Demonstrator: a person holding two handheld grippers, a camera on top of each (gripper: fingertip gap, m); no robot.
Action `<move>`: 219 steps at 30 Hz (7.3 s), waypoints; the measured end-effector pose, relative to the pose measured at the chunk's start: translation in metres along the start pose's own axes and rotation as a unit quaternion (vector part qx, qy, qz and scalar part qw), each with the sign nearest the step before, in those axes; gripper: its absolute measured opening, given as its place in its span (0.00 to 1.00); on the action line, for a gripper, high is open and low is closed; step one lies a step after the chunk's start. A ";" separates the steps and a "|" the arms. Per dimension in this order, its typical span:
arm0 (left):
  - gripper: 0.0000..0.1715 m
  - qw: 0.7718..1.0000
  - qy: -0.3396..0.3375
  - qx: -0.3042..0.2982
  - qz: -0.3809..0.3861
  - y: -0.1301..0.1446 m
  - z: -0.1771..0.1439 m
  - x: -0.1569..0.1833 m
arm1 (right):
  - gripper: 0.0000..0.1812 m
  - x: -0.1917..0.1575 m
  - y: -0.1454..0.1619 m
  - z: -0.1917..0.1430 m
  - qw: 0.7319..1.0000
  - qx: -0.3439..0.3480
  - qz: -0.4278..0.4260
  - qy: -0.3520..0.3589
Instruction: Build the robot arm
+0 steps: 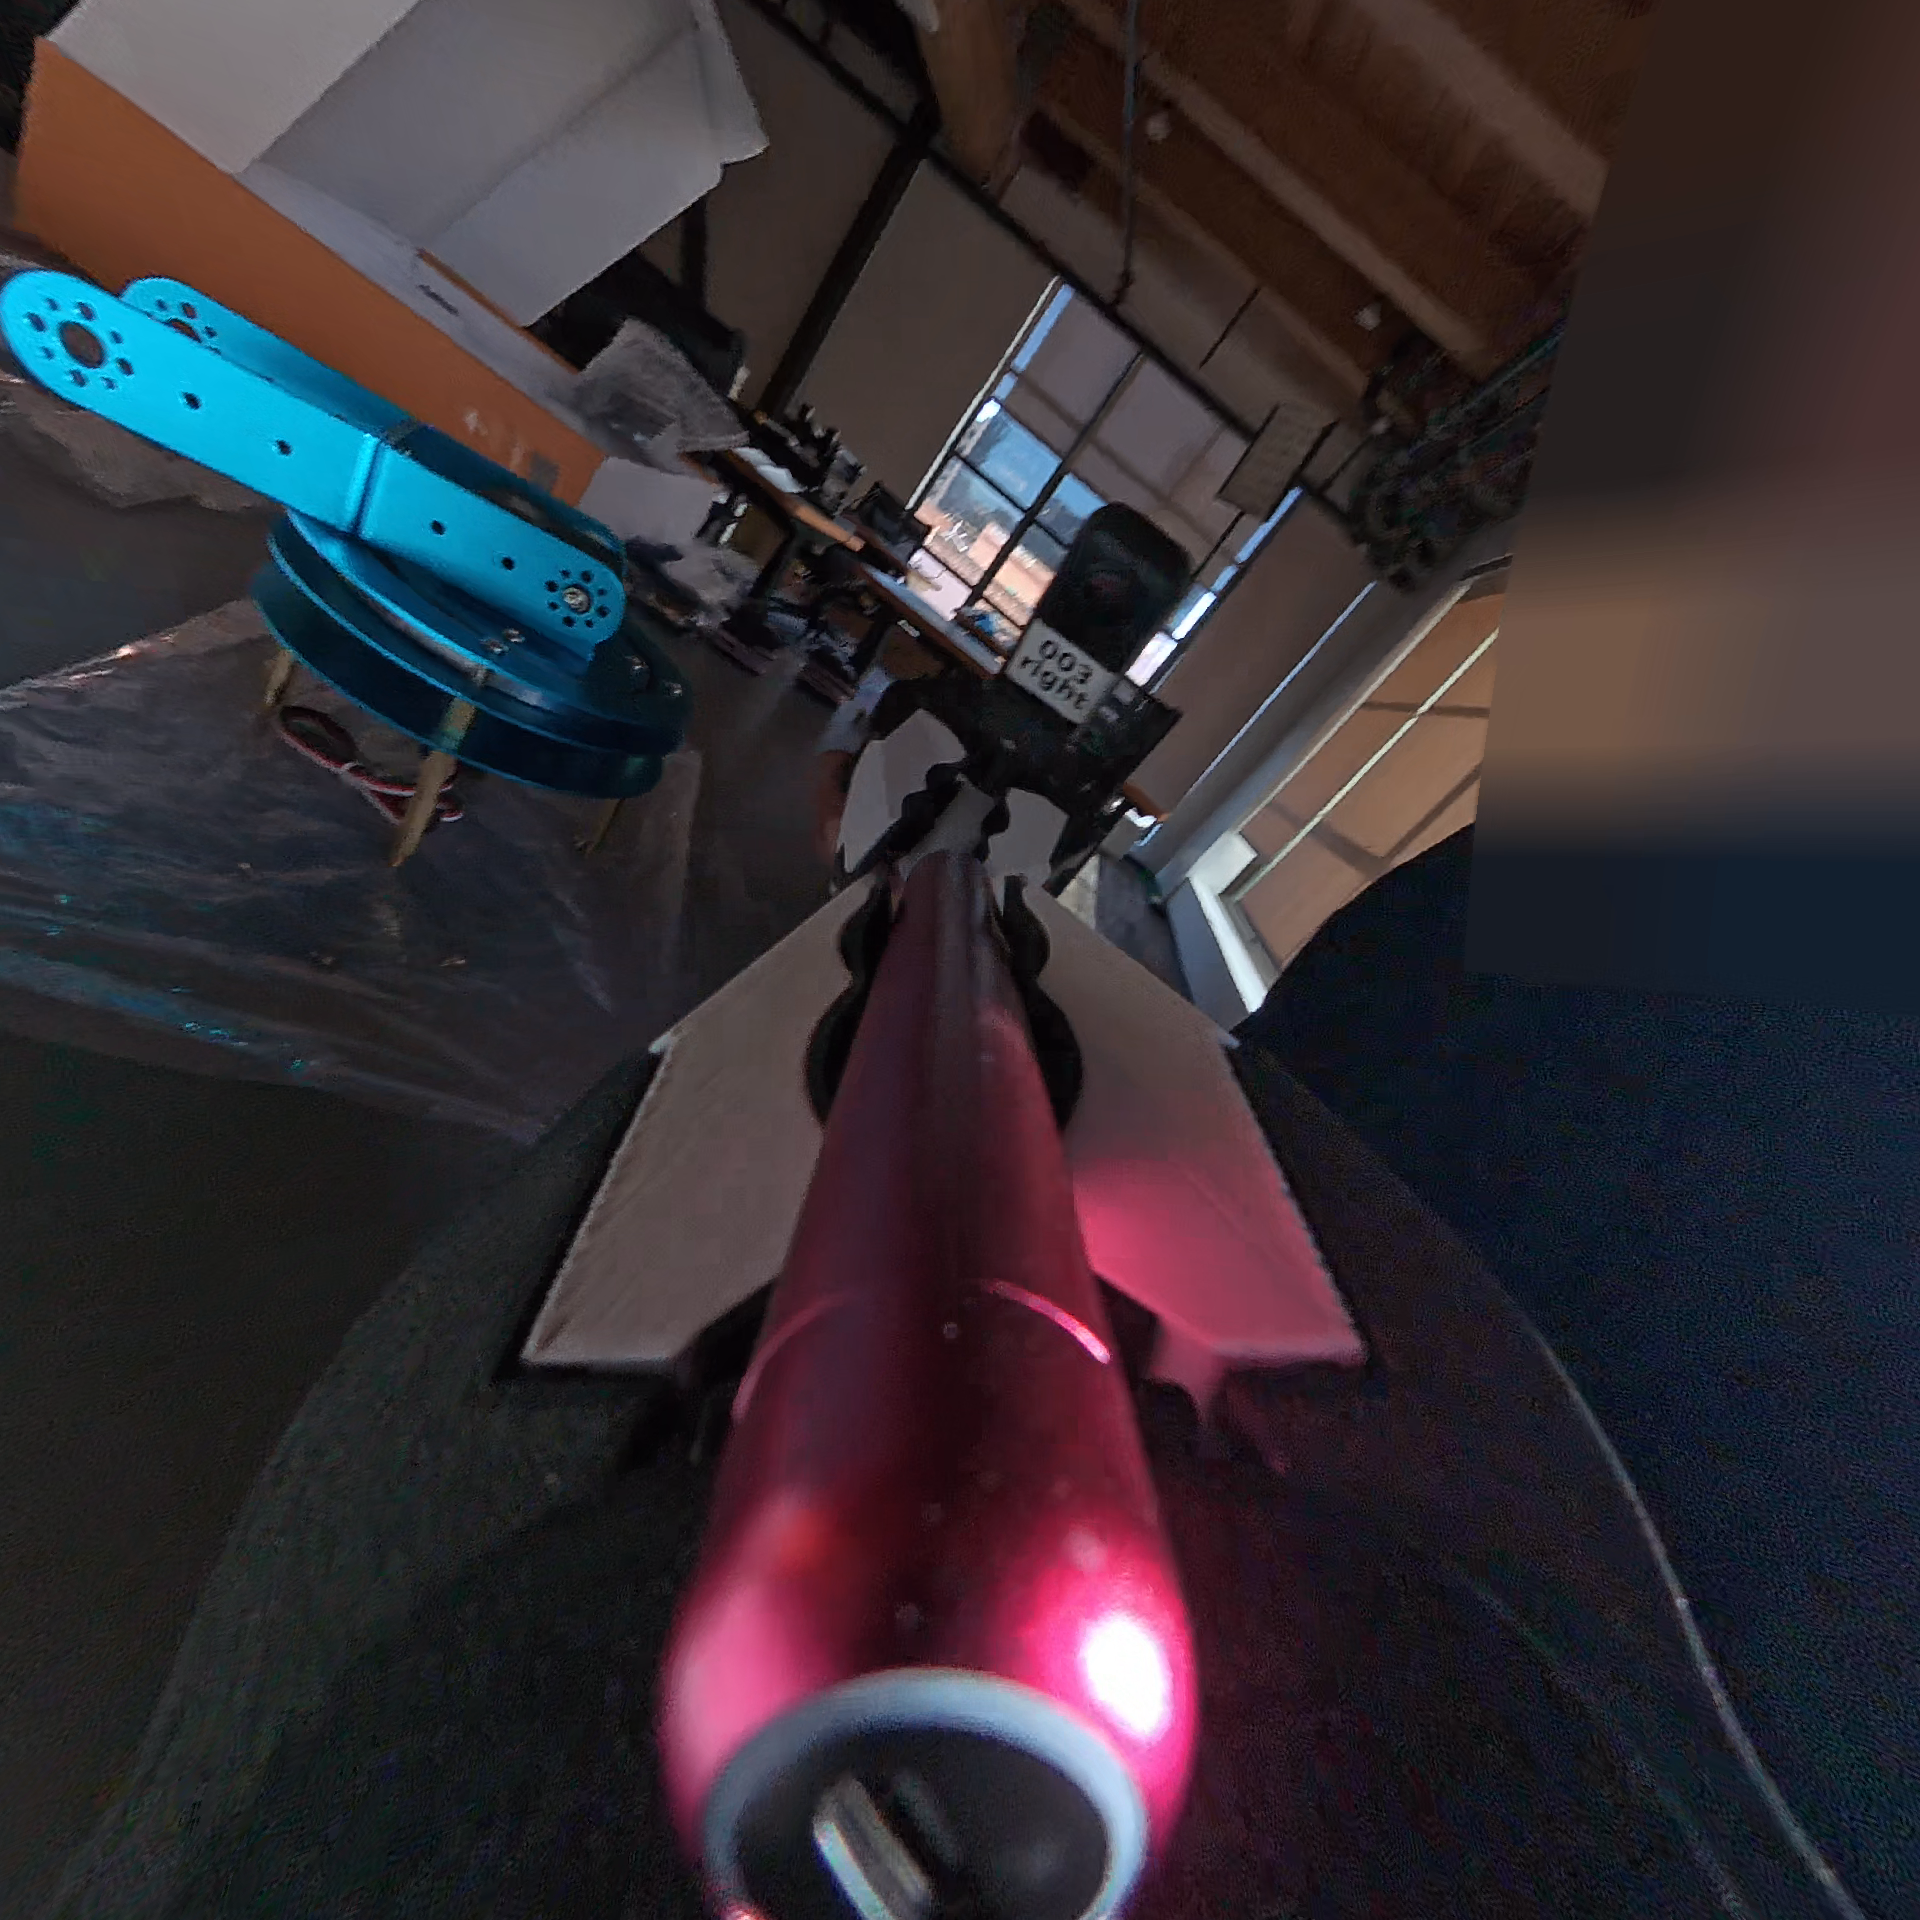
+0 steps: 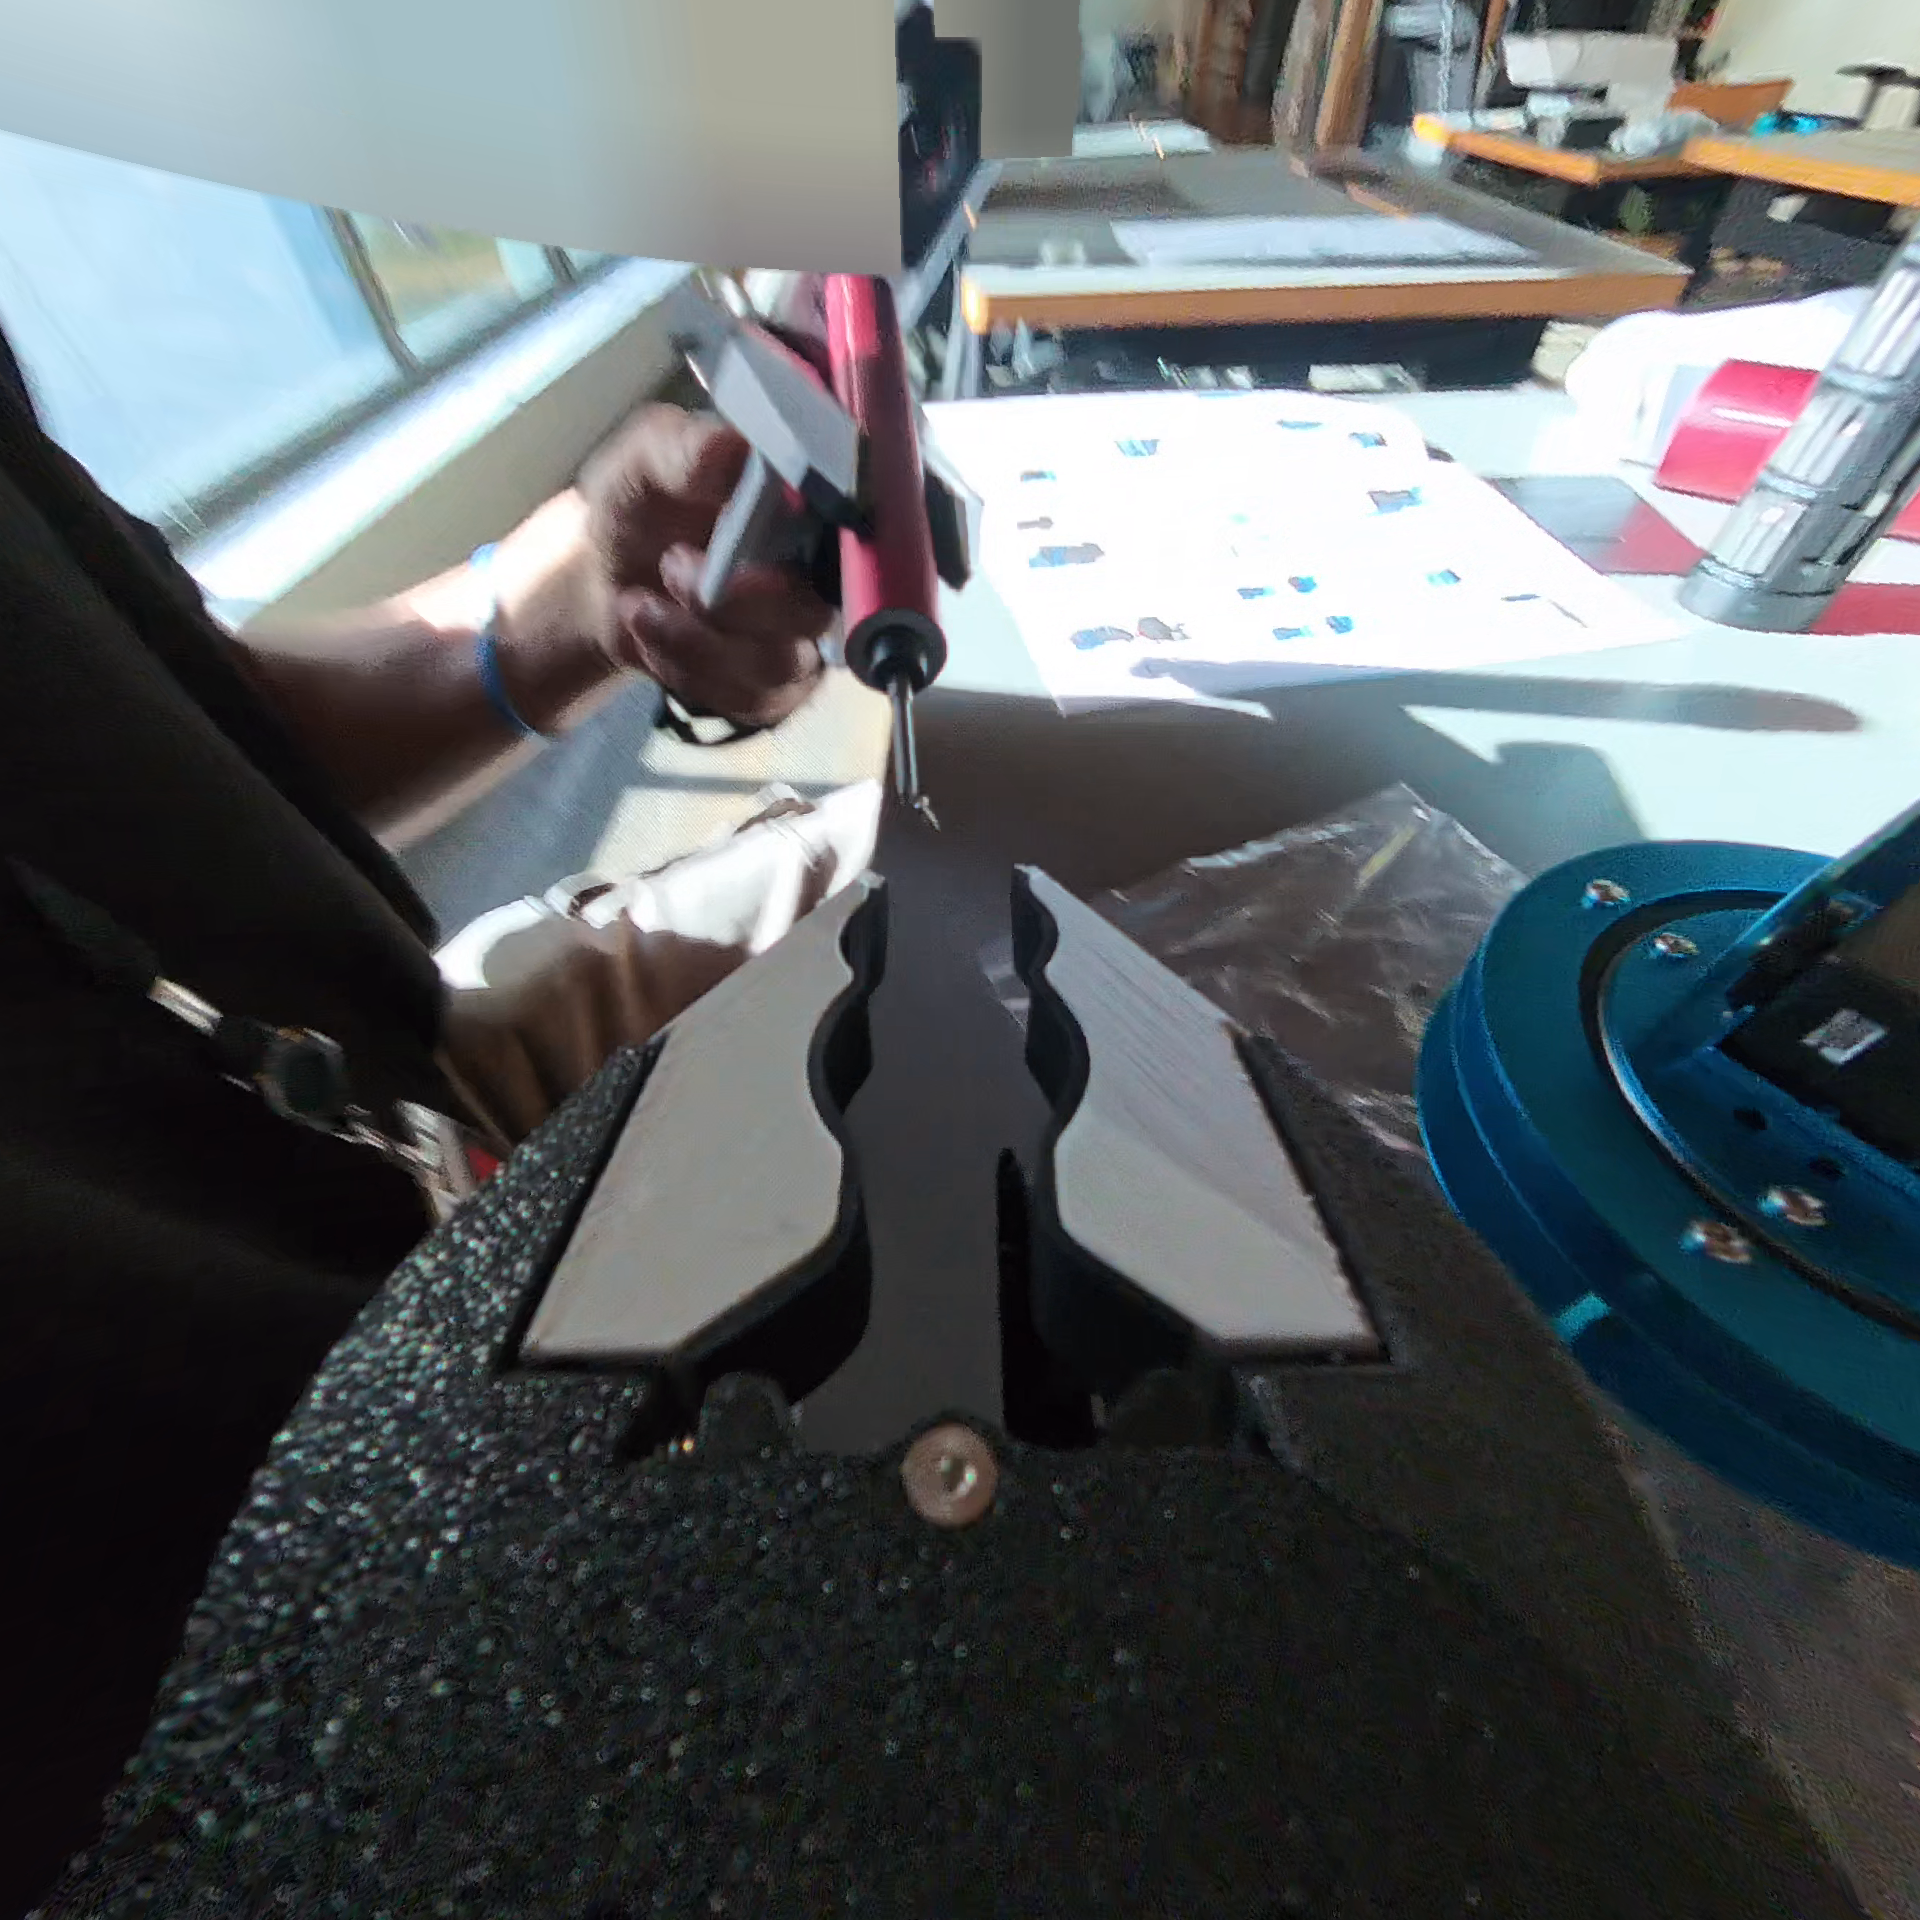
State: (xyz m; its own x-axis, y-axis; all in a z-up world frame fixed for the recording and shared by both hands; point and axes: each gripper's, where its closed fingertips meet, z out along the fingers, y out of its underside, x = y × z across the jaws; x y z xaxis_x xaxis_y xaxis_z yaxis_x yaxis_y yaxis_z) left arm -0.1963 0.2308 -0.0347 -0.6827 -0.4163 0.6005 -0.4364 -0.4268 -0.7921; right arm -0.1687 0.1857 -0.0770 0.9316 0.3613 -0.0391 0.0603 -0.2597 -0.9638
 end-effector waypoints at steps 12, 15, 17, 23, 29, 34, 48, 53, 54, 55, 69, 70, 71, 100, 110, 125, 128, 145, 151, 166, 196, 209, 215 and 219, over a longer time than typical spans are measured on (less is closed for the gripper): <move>0.12 0.981 0.160 0.086 -0.066 -0.031 -0.002 0.026 | 0.14 -0.024 -0.070 -0.031 0.893 0.238 0.259 -0.280; 0.12 0.982 0.162 0.078 -0.061 -0.029 0.003 0.026 | 0.12 -0.029 -0.069 -0.027 0.862 0.273 0.293 -0.310; 0.12 0.982 0.163 0.073 -0.059 -0.027 0.006 0.026 | 0.12 -0.029 -0.074 -0.032 0.838 0.297 0.314 -0.334; 0.12 0.981 0.164 0.077 -0.063 -0.026 0.009 0.024 | 0.08 -0.026 -0.073 -0.036 0.835 0.304 0.315 -0.334; 0.12 0.983 0.154 0.078 -0.062 -0.022 0.011 0.022 | 0.03 -0.024 -0.073 -0.042 0.829 0.313 0.317 -0.338; 0.12 0.984 0.146 0.078 -0.061 -0.022 0.010 0.019 | 0.06 -0.015 -0.070 -0.037 0.848 0.305 0.317 -0.295; 0.13 0.975 -0.213 0.027 0.051 0.009 -0.107 -0.024 | 0.06 0.053 -0.036 -0.044 0.923 0.253 0.289 -0.026; 0.12 0.954 -0.288 0.043 0.074 0.031 -0.122 -0.025 | 0.07 0.050 -0.034 -0.036 0.932 0.235 0.275 -0.020; 0.12 0.949 -0.299 0.049 0.089 0.030 -0.117 -0.027 | 0.07 0.050 -0.033 -0.035 0.934 0.231 0.272 -0.018; 0.13 0.942 -0.316 0.050 0.104 0.029 -0.113 -0.032 | 0.08 0.050 -0.033 -0.034 0.935 0.228 0.272 -0.016; 0.12 0.898 -0.416 0.013 0.140 0.017 -0.103 -0.090 | 0.09 0.052 -0.032 -0.035 0.931 0.232 0.281 -0.019; 0.12 0.894 -0.424 0.013 0.141 0.015 -0.106 -0.093 | 0.09 0.052 -0.032 -0.035 0.930 0.232 0.283 -0.022; 0.12 0.894 -0.425 0.017 0.140 0.013 -0.108 -0.094 | 0.09 0.052 -0.033 -0.035 0.929 0.233 0.285 -0.024; 0.12 0.921 -0.373 0.017 0.109 0.011 -0.108 -0.083 | 0.10 0.047 -0.033 -0.032 0.930 0.229 0.285 -0.036; 0.13 0.968 -0.229 0.065 0.078 -0.017 -0.064 -0.030 | 0.13 0.035 -0.010 0.018 0.988 0.056 0.136 0.044; 0.12 0.987 -0.136 0.076 0.051 -0.020 -0.025 -0.008 | 0.06 0.018 -0.033 0.020 0.977 0.138 0.164 -0.021; 0.12 0.986 -0.137 0.075 0.049 -0.019 -0.026 -0.008 | 0.06 0.019 -0.032 0.021 0.975 0.138 0.169 -0.023; 0.12 0.986 -0.146 0.046 0.067 -0.016 -0.030 -0.006 | 0.00 0.019 -0.027 0.025 0.986 0.110 0.126 0.012; 0.13 0.979 -0.192 0.016 0.067 -0.012 -0.034 -0.010 | 0.00 0.016 -0.023 0.031 0.989 0.060 -0.048 0.125; 0.13 0.974 -0.216 0.006 0.067 -0.006 -0.046 -0.011 | 0.00 0.022 -0.006 0.051 0.903 -0.039 -0.341 0.260; 0.13 0.971 -0.227 -0.013 0.067 0.003 -0.046 -0.018 | 0.00 0.018 -0.001 0.056 0.911 -0.046 -0.332 0.243; 0.13 0.970 -0.232 -0.022 0.069 0.006 -0.048 -0.020 | 0.00 0.018 0.002 0.058 0.910 -0.055 -0.333 0.240; 0.13 0.970 -0.234 -0.023 0.064 0.008 -0.047 -0.021 | 0.00 0.018 0.004 0.058 0.908 -0.061 -0.337 0.241; 0.12 0.970 -0.233 -0.031 0.063 0.009 -0.048 -0.020 | 0.00 0.016 0.004 0.059 0.896 -0.068 -0.362 0.248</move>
State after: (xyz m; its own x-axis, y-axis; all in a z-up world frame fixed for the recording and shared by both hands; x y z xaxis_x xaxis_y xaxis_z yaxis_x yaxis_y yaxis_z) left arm -0.2144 0.2736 -0.0586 -0.3997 -0.7859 0.4719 -0.4110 -0.3065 -0.8586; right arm -0.1745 0.2433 -0.0971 0.6736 0.0448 0.7378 0.7247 -0.2362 -0.6473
